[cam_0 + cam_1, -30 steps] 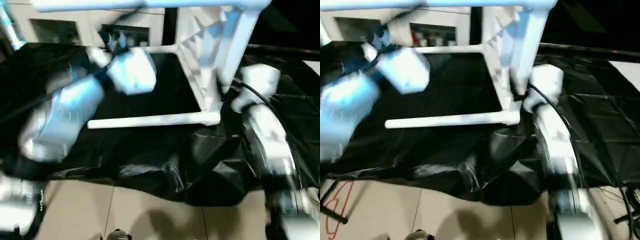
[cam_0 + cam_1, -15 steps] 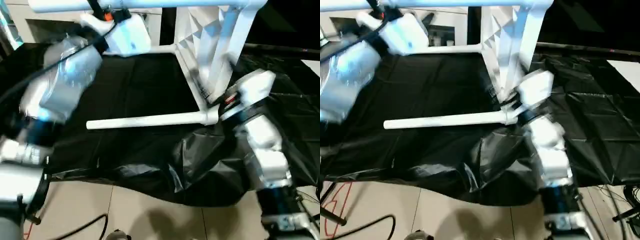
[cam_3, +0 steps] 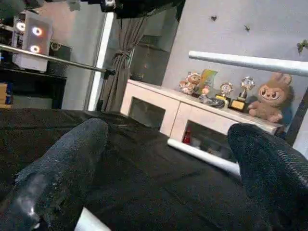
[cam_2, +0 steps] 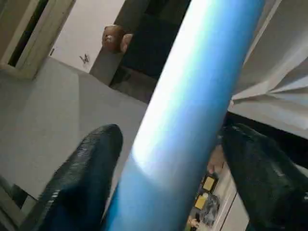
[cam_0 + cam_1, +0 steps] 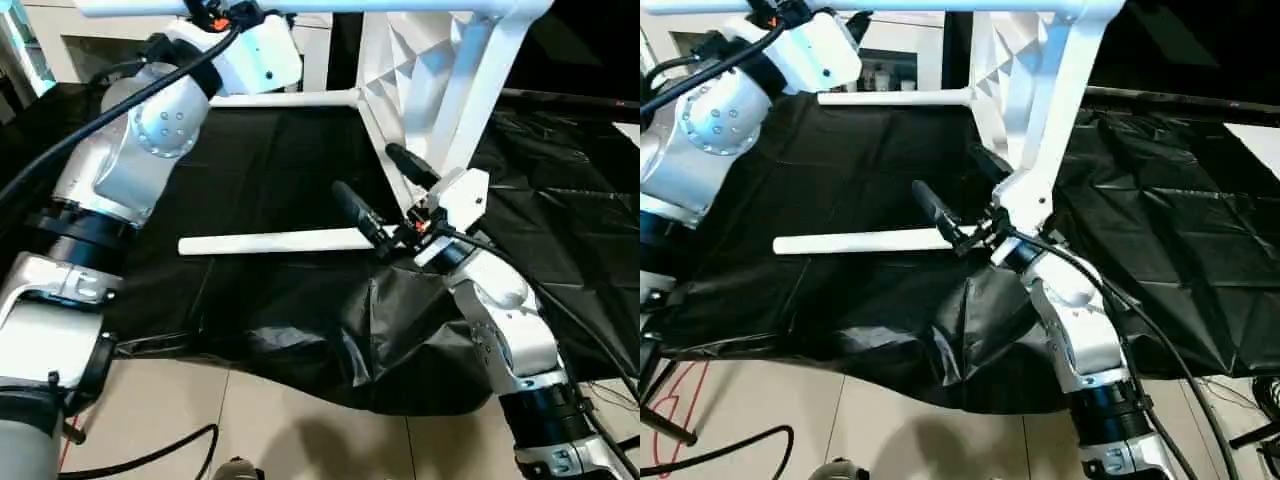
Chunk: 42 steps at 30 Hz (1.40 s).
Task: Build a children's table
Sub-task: Flip table
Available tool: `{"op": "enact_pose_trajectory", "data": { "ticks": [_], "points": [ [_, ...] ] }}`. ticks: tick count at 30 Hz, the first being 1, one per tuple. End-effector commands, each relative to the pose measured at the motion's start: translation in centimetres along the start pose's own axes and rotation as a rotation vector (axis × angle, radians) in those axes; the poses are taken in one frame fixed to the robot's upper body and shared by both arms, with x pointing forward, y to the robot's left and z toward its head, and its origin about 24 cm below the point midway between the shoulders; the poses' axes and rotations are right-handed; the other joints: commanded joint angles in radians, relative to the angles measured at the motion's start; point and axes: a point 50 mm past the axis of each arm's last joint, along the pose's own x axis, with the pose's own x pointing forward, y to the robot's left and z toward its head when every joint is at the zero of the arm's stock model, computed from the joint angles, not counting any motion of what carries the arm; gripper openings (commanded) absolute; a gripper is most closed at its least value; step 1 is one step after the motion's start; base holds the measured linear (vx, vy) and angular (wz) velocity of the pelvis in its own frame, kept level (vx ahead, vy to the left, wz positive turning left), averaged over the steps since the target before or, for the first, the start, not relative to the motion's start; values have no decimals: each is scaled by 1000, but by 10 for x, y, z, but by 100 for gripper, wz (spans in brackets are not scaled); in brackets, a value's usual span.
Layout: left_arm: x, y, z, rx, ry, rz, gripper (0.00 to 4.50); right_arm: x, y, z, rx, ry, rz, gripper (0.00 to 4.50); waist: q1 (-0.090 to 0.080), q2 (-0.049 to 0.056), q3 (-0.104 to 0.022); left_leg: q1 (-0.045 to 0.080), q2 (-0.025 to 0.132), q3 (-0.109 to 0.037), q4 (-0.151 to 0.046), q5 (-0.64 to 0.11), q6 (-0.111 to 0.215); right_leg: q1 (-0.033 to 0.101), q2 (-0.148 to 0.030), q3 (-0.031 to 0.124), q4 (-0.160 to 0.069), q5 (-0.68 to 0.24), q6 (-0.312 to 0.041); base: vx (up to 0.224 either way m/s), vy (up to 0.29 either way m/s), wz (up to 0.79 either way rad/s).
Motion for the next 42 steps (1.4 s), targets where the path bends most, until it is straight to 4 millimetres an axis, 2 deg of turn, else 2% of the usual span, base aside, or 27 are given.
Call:
{"op": "enact_pose_trajectory", "data": {
  "ticks": [1, 6, 7, 11, 12, 15, 19, 20, 23, 26, 31, 32, 33, 35, 40, 42],
  "points": [
    [4, 8, 4, -9, -16, 23, 333, -1, 0, 5, -3, -10, 6, 450, 2, 21, -69, 21, 33, -20, -78, -283, -44, 43, -64, 46, -76, -138, -156, 0, 0, 0],
    [4, 4, 3, -24, -10, 6, 293, -1, 2, 4, -13, 1, 15, 450, 2, 21, -68, 22, 33, -20, -78, -286, -44, 42, -63, 46, -76, -140, -156, 0, 0, 0],
    [4, 3, 2, -29, -3, -1, 286, -1, 2, 4, -13, 2, 17, 450, 2, 19, -68, 23, 33, -19, -78, -290, -44, 42, -64, 46, -77, -153, -155, 0, 0, 0],
    [3, 3, 1, -34, 6, -11, 258, -1, 2, 4, -15, 6, 24, 450, 4, 21, -66, 24, 34, -20, -79, -305, -46, 39, -66, 48, -81, -188, -148, 0, 0, 0],
    [3, 2, 2, -52, 7, -29, 258, -1, 3, 3, -15, 7, 25, 450, 3, 16, -66, 24, 34, -19, -80, -305, -46, 39, -65, 48, -82, -190, -146, 0, 0, 0],
    [3, -1, 2, -101, 21, -80, 246, -1, 3, 3, -15, 11, 28, 450, 6, 19, -65, 26, 35, -19, -81, -308, -48, 37, -67, 48, -82, -201, -149, 0, 0, 0],
    [4, -5, 1, -274, 69, -114, 237, -1, 5, 1, -17, 20, 36, 450, 11, 15, -65, 25, 34, -17, -80, -297, -46, 37, -68, 49, -81, -198, -155, 0, 0, 0],
    [5, -4, 0, -362, 88, -99, 234, -1, 5, 0, -17, 23, 38, 450, 14, 15, -64, 24, 33, -16, -79, -292, -42, 37, -68, 49, -82, -202, -156, 0, 0, 0],
    [7, -2, -2, -479, 116, -74, 233, -1, 5, 0, -16, 27, 41, 450, 22, 13, -64, 24, 33, -14, -78, -282, -31, 37, -69, 49, -85, -223, -150, 0, 0, 0],
    [12, 2, -9, -697, 189, -7, 233, -2, 6, -2, -21, 41, 47, 450, 32, 13, -63, 24, 29, -10, -74, -259, -8, 36, -70, 49, -90, -274, -142, 0, 0, 0],
    [11, 9, -21, -796, 266, 83, 234, -3, 5, -4, -21, 54, 47, 450, 40, 19, -64, 11, 24, -10, -71, -212, 17, 40, -74, 46, -95, -327, -113, 0, 0, 0],
    [11, 12, -24, -819, 283, 110, 234, -4, 5, -5, -19, 61, 47, 450, 39, 15, -63, 11, 24, -9, -71, -209, 20, 40, -72, 46, -97, -328, -111, 0, 0, 0],
    [11, 12, -24, -819, 283, 110, 234, -4, 5, -5, -19, 61, 47, 450, 39, 19, -65, 11, 24, -11, -71, -207, 20, 40, -72, 44, -95, -326, -111, 0, 0, 0],
    [8, 17, -33, -887, 323, 175, 234, -6, 3, -12, -1, 105, 36, 450, 35, 20, -65, 10, 23, -11, -71, -210, 21, 40, -70, 42, -94, -316, -117, 0, 0, 0],
    [3, 23, -41, -925, 338, 244, 233, -10, 0, -23, 50, 159, -23, 450, 26, 23, -68, 10, 24, -12, -72, -215, 19, 40, -69, 40, -94, -276, -137, 0, 0, 0],
    [0, 23, -43, -930, 339, 247, 231, -13, -6, -27, 102, 156, -107, 450, 22, 24, -73, 6, 28, -16, -72, -174, 16, 45, -69, 39, -82, -177, -156, 0, 0, 0]
  ]
}}
